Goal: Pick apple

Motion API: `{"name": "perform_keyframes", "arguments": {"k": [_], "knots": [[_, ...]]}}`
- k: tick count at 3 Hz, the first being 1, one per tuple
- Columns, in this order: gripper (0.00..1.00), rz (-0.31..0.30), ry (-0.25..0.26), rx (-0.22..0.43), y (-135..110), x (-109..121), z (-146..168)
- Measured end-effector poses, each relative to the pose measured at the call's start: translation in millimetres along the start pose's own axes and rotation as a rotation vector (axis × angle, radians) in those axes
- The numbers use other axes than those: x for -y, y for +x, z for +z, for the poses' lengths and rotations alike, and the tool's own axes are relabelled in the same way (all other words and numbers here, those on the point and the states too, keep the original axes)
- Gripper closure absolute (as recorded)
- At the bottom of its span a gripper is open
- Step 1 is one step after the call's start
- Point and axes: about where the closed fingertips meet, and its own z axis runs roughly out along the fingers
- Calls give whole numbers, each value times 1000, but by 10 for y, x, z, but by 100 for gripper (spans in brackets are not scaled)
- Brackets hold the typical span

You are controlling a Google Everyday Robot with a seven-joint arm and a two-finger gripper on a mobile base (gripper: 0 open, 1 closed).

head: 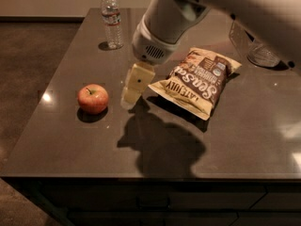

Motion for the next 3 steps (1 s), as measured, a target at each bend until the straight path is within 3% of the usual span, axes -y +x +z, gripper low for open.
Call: {"name": "perform_keyframes", "arguments": {"k": [3], "knots": [[0, -103, -59, 19, -510, -284, 737]]}}
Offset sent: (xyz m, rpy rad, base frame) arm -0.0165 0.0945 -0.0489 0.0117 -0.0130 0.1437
